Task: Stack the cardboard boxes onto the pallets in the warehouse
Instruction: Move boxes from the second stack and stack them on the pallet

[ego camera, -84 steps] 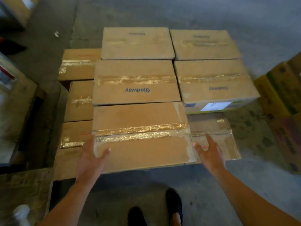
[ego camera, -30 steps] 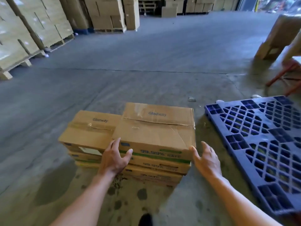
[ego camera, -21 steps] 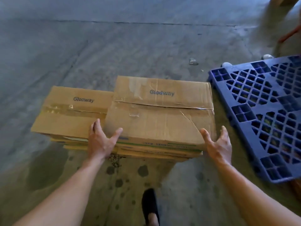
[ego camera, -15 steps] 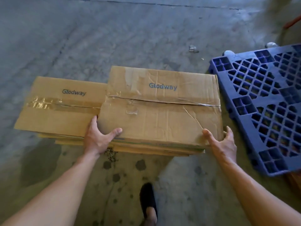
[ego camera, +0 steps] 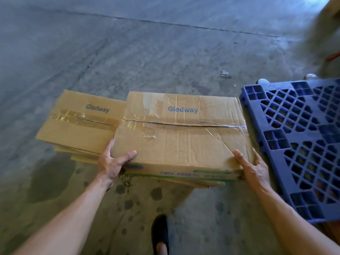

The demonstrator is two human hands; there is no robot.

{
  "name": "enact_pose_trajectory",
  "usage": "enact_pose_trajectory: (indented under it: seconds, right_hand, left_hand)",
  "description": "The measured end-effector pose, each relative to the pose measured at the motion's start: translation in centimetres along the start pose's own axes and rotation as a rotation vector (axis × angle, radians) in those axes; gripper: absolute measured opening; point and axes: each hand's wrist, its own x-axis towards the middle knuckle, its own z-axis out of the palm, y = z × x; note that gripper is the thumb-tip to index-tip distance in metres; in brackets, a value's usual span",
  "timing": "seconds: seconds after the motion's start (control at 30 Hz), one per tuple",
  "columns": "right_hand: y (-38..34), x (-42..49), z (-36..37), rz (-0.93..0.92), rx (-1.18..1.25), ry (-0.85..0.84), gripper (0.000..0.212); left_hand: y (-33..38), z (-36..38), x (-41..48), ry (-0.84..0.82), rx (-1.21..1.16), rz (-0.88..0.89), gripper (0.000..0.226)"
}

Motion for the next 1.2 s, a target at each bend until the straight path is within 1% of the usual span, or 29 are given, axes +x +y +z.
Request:
enact_pose_trajectory:
  seconds: [0.1, 0.23, 0.27, 0.33, 0.43, 0.5, 0.53, 0.63, 0.67, 0.77, 0.83, 0.87, 0.93, 0.97, 1.07, 1.2]
  right_hand:
    - [-2.5, -1.2, -2.1, -0.080, 0.093, -0.087, 0.080]
    - [-5.5, -3.1, -4.6, -0.223, 0.151, -0.251, 0.092]
    - [-6.0, -3.4, -5.2, -0.262, 0.155, -0.299, 0.095]
    - [-7.0, -4.2, -6.5, -0.347, 0.153, -0.391, 0.095]
    - [-7.5, -6.0, -8.4, -0.406, 0.119, -0.520, 0.088]
    - [-7.7, -7.8, -9.2, -0.453, 0.074, -0.578, 0.083]
    - [-7.7, -8.7, -9.4, -0.475, 0.052, -0.607, 0.082]
    - [-7.3, -12.4, -9.4, -0.530, -0.023, -0.728, 0.086]
    - [-6.9, -13.7, -9.1, -0.554, -0.042, -0.770, 0.087]
    - [-5.0, -18.0, -8.8, -0.639, -0.102, -0.879, 0.096]
    - [-3.2, -20.6, -8.6, -0.667, -0.136, -0.924, 0.108]
    - [-2.0, -21.6, -8.4, -0.682, -0.150, -0.934, 0.110]
    - [0.6, -23.9, -8.1, -0.696, -0.161, -0.985, 0.103]
    - [1.9, -25.2, -8.1, -0.689, -0.160, -1.015, 0.099]
    - [6.7, -29.9, -9.5, -0.680, -0.213, -1.076, 0.096]
    - [13.4, -35.7, -12.9, -0.671, -0.308, -1.163, 0.099]
  left_hand:
    - [1.4, -0.7, -4.2, 0.043, -0.084, 0.029, 0.121]
    - [3.2, -1.1, -10.9, 0.189, -0.155, 0.086, 0.101]
    - [3.6, -1.1, -13.1, 0.238, -0.156, 0.117, 0.101]
    - [3.5, -1.0, -17.9, 0.355, -0.200, 0.137, 0.111]
    - [2.6, -0.9, -26.0, 0.514, -0.270, 0.162, 0.116]
    - [1.9, -0.8, -31.3, 0.577, -0.319, 0.157, 0.132]
    - [1.5, -0.8, -34.2, 0.611, -0.341, 0.147, 0.134]
    - [-1.0, -1.0, -42.2, 0.753, -0.378, 0.127, 0.123]
    - [-1.8, -1.0, -44.5, 0.799, -0.390, 0.117, 0.119]
    - [-4.1, -1.0, -51.6, 0.930, -0.417, 0.129, 0.091]
    - [-6.3, -1.1, -56.0, 0.990, -0.465, 0.111, 0.095]
    - [-7.5, -1.0, -58.3, 1.014, -0.480, 0.109, 0.102]
    - [-10.4, -0.7, -63.0, 1.076, -0.473, 0.076, 0.117]
    - [-11.7, -0.4, -65.4, 1.103, -0.477, 0.054, 0.119]
    - [-15.6, 1.4, -72.9, 1.182, -0.504, 0.012, 0.107]
    - [-20.9, 4.6, -81.8, 1.208, -0.590, 0.004, 0.103]
